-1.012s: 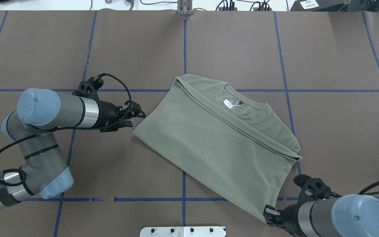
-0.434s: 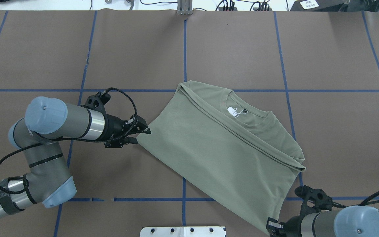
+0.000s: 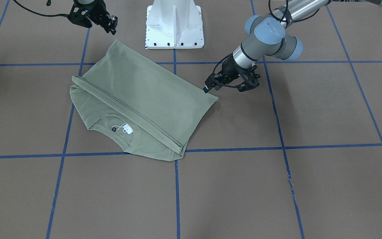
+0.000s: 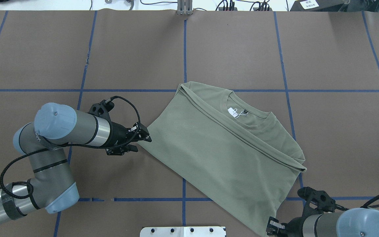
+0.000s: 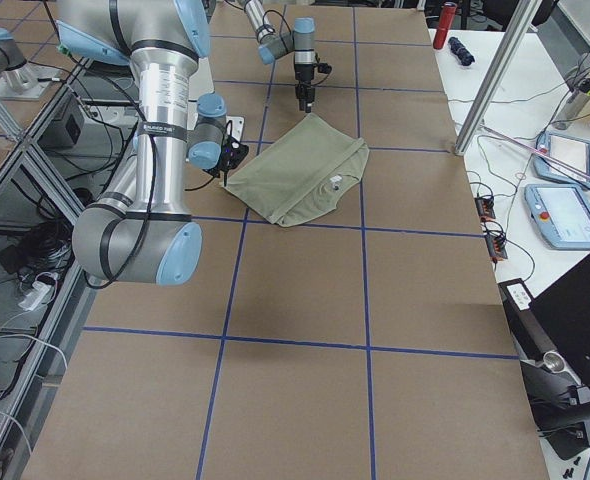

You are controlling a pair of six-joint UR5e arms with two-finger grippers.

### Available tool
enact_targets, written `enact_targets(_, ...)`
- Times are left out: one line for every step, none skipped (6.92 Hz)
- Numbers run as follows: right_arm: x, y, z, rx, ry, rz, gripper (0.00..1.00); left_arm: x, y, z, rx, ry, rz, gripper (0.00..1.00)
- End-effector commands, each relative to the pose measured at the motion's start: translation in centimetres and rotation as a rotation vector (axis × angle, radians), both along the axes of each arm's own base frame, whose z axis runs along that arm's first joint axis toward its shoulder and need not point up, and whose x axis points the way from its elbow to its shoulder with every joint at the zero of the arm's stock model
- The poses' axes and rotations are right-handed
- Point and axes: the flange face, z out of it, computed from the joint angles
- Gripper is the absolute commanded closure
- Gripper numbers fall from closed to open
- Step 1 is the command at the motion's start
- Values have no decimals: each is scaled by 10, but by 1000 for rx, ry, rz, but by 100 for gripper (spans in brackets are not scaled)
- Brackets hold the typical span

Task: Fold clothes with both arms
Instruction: 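Grasp the shirt corners with both grippers and rotate the shirt a quarter turn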

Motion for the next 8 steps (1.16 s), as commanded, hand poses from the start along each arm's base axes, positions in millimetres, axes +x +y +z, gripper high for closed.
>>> enact_targets(16, -22, -15, -6, -30, 91, 0, 10, 7, 2, -6, -26, 14, 35)
enact_targets(22, -36, -18, -5, -36, 128, 0, 12, 3, 7, 7, -41, -19, 35)
enact_targets(28, -50, -19, -4, -40, 164, 0, 17, 3, 10, 20, -53, -47, 37)
enact_targets(31, -58, -17, -3, -35, 185, 0, 20, 2, 16, 19, -66, -53, 40)
enact_targets(31, -61, -16, -1, -32, 191, 0, 22, 0, 18, 21, -72, -65, 48)
enact_targets(31, -61, -15, -1, -31, 191, 0, 21, -2, 17, 23, -74, -75, 64)
enact_targets(30, -61, -14, -1, -29, 190, 0, 20, -5, 18, 31, -77, -94, 100)
enact_targets(30, -60, -15, -1, -31, 188, 0, 18, -7, 20, 53, -85, -92, 100)
